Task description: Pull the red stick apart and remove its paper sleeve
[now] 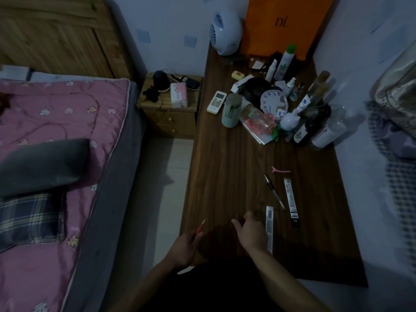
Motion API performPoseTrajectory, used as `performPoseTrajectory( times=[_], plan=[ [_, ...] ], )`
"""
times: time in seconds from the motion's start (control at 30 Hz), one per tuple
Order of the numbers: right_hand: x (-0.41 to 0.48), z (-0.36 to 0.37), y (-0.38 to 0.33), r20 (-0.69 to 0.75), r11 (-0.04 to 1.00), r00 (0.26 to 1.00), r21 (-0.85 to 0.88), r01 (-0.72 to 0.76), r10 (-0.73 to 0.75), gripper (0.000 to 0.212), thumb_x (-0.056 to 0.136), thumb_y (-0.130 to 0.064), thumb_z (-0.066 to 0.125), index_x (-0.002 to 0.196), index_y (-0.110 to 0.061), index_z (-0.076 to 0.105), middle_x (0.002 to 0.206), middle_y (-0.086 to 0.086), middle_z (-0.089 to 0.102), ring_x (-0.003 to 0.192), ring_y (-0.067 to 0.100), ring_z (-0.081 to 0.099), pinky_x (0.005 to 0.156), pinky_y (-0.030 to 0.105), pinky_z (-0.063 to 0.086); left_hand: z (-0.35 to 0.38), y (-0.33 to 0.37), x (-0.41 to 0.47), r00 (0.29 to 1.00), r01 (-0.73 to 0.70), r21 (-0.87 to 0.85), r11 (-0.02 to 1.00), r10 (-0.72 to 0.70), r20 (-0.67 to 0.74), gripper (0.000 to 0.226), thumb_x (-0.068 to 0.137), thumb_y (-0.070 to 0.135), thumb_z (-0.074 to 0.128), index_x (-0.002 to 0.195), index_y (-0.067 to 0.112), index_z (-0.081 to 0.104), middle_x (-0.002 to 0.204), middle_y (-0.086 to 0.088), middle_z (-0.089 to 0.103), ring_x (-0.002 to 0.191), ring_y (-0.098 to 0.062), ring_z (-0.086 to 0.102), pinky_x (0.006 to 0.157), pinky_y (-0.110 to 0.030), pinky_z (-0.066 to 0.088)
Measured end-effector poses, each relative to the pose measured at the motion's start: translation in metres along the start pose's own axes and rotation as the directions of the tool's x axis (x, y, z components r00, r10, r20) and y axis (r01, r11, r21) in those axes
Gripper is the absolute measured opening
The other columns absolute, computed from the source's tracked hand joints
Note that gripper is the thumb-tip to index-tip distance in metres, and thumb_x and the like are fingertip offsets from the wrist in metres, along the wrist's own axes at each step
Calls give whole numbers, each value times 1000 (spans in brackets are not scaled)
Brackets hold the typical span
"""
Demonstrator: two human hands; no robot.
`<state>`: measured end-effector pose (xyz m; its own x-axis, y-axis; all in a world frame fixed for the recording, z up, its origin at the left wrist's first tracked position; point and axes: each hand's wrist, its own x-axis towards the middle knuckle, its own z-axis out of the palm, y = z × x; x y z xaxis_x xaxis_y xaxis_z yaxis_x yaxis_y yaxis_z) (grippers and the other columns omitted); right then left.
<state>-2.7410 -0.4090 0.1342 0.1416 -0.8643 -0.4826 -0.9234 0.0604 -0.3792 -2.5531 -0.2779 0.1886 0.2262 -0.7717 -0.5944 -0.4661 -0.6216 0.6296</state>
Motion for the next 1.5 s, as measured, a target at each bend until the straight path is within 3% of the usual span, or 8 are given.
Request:
performPoseTrajectory(
  times=[0.1, 0.33, 0.5, 0.83, 1.03, 1.27, 1.4, 1.5],
  plan=[
    [-4, -1, 6, -8, 999, 1000, 40, -18, 18, 35, 94, -55, 51, 111, -25, 54, 78, -10, 62, 68, 6, 62, 51, 23, 42, 2, 0, 1, 1000, -4, 41, 999, 5, -23, 27, 100, 45, 41, 86, 31, 60, 76, 11, 61, 72, -8, 62, 62, -23, 42],
    [-22, -5, 3, 131, 958, 990, 286, 6, -46, 12, 96, -35, 58, 106, -32, 65, 89, -15, 69, 71, 1, 65, 59, 19, 52, 6, 6, 4, 987, 135, -63, 989, -139, -75, 45, 92, 46, 55, 69, 10, 67, 61, 2, 62, 52, -7, 59, 51, -22, 41],
    [-42, -25, -26, 273, 822, 953, 568, -47, -134, 5, 89, -38, 66, 90, -36, 70, 81, -7, 74, 62, 3, 68, 57, 20, 53, 11, 17, 6, 996, 83, -82, 993, -85, -22, 58, 93, 43, 56, 44, 16, 39, 33, 4, 41, 31, -2, 36, 41, -22, 26],
    [-67, -47, -52, 268, 616, 948, 780, -110, -170, 6, 88, -26, 73, 86, -21, 76, 66, -7, 71, 64, 3, 61, 62, 20, 45, 14, 40, 5, 999, -19, -7, 1000, 19, -43, 58, 93, 46, 52, 46, 14, 42, 39, 5, 42, 31, 0, 37, 40, -22, 27],
    [-68, -46, -51, 246, 533, 960, 835, -137, -138, 11, 86, -16, 74, 76, -20, 78, 62, -6, 68, 62, 6, 59, 58, 20, 43, 13, 44, 6, 1000, -16, -59, 998, 15, -12, 50, 92, 33, 54, 46, 17, 43, 33, 7, 44, 30, 1, 37, 35, -16, 24],
    [-71, -44, -50, 309, 518, 935, 836, -180, -174, 13, 84, -15, 69, 89, -20, 80, 83, -1, 74, 76, 10, 63, 65, 25, 45, 14, 39, 3, 998, 19, -143, 990, -10, 61, 46, 86, 38, 57, 46, 17, 47, 38, 7, 42, 35, 0, 34, 48, -29, 26],
    [-74, -43, -52, 329, 534, 929, 823, -193, -171, 15, 77, -31, 75, 91, -26, 79, 84, -3, 76, 78, 10, 67, 70, 27, 48, 14, 37, 2, 998, 17, -150, 989, -6, 68, 50, 87, 48, 56, 45, 20, 51, 38, 6, 42, 36, -1, 33, 44, -26, 25],
    [-72, -38, -51, 298, 614, 948, 771, -168, -114, 16, 77, -42, 78, 84, -27, 76, 83, -6, 76, 89, 15, 68, 78, 30, 50, 13, 36, 1, 997, 34, -143, 989, -23, 72, 49, 88, 39, 57, 46, 18, 45, 35, 7, 40, 34, -2, 31, 46, -29, 25]
  ],
)
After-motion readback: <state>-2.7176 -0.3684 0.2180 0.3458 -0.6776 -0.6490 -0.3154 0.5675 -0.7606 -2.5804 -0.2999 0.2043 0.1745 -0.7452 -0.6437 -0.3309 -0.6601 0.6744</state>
